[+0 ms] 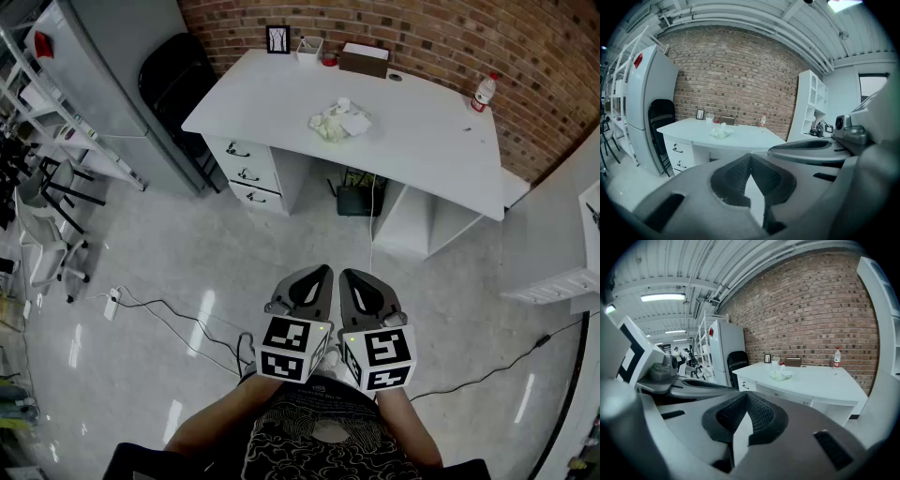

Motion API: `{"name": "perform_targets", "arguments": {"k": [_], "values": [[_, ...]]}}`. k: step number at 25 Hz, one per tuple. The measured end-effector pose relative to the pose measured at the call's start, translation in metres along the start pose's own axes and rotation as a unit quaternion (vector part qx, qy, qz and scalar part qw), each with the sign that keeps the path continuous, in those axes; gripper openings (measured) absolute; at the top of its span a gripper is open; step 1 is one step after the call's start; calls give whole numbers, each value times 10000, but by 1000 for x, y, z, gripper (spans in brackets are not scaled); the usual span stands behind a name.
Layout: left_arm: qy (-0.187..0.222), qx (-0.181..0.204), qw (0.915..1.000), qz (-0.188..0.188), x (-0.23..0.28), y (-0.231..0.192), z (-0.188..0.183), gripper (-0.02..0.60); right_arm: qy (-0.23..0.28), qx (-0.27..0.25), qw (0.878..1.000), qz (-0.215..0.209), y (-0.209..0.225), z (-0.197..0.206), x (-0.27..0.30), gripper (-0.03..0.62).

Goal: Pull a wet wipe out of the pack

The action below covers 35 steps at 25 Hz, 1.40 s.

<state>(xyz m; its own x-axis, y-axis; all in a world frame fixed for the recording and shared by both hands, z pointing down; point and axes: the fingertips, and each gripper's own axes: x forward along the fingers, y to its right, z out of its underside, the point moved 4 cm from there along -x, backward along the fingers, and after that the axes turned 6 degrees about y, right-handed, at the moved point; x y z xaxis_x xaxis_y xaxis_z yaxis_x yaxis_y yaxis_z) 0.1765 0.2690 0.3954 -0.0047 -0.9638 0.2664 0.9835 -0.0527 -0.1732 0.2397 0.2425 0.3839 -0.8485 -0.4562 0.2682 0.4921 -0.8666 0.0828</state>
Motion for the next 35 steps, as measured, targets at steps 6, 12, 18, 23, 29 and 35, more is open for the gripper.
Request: {"name": "perform_targets", "arguments": {"k": [6, 12, 18, 23, 29, 35], "values": [[-22, -3, 10000, -5, 4, 1, -2, 11, 3, -8, 10000, 5, 4, -1, 2, 16], [2, 31, 10000, -26, 9, 5, -3, 11, 104, 47, 9999, -84, 9, -1, 2, 18], [-4, 3, 10000, -81, 12, 1, -2, 11, 39, 18, 9999, -91, 11, 2, 7, 18], [-16, -5, 9999, -133, 20, -12, -4, 11, -23, 22, 9999, -138, 13, 3, 24, 18], [-50, -160, 9998, -63, 47, -42, -6, 11, -32, 28, 9999, -143, 18, -4, 61, 18], [-119, -241, 9995, 195, 87, -77, -21, 11, -103, 59, 9999, 87, 31, -18, 109, 18]]}}
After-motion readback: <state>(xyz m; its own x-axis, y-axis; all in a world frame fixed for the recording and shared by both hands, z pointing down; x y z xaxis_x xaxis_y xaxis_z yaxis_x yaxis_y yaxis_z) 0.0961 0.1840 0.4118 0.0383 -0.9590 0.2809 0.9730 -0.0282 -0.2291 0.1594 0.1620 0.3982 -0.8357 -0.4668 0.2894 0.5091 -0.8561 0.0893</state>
